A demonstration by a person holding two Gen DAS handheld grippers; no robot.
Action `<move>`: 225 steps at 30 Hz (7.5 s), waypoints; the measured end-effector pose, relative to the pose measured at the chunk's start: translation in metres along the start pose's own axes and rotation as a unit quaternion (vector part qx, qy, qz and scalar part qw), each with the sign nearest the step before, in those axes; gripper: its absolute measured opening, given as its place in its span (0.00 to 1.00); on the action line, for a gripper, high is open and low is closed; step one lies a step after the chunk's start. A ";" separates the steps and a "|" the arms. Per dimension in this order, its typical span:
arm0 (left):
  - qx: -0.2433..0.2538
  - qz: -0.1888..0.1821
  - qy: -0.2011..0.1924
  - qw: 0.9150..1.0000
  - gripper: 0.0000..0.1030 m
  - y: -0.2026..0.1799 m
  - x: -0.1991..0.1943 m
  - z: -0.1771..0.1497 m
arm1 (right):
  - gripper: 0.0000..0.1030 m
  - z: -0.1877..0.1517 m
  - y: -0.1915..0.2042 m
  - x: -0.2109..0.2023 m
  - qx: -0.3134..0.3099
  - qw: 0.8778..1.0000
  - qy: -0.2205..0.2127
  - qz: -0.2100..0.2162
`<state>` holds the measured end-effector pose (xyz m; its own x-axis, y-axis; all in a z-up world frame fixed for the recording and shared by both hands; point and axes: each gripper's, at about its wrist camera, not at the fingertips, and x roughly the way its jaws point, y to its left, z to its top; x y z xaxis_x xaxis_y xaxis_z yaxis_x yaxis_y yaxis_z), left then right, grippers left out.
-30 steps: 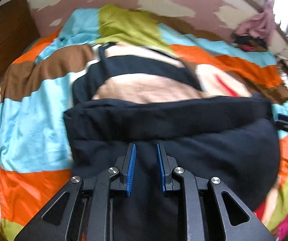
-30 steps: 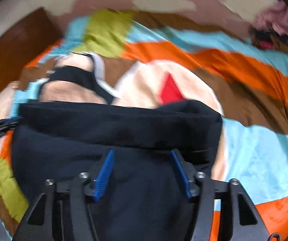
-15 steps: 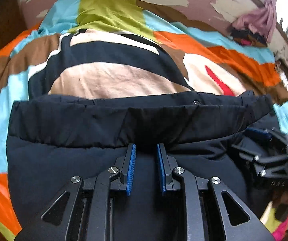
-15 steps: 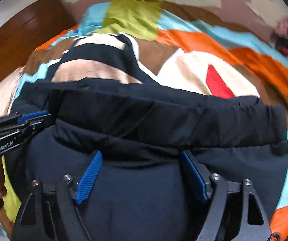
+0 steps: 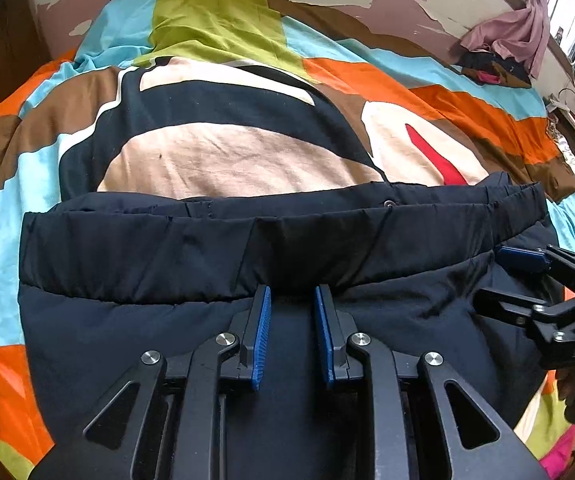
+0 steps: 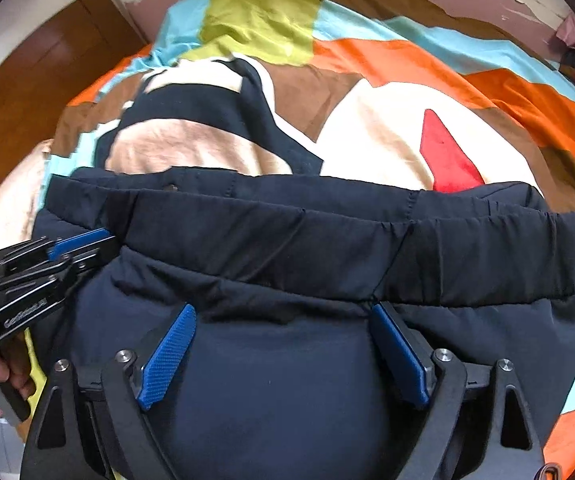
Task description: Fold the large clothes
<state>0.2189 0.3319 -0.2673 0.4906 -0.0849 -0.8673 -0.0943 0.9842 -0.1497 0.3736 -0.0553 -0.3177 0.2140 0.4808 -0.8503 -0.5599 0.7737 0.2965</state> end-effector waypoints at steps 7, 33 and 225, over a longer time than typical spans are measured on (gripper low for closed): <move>0.003 -0.003 -0.021 1.000 0.63 0.009 -0.035 -0.018 | 0.98 -0.025 -0.013 -0.035 0.006 1.000 -0.009 0.023; -0.127 -0.036 0.034 0.991 0.71 0.146 -0.039 -0.060 | 1.00 -0.092 -0.169 -0.054 0.182 0.979 0.016 0.086; -0.110 -0.026 0.072 0.991 0.98 -0.127 -0.410 -0.150 | 1.00 -0.203 0.167 -0.387 0.065 0.996 0.048 -0.030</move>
<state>-0.1002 0.2179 0.0357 0.3723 -0.1711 -0.9122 -0.2675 0.9214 -0.2819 0.0349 -0.1963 -0.0278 0.1631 0.3954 -0.9039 -0.4381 0.8499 0.2927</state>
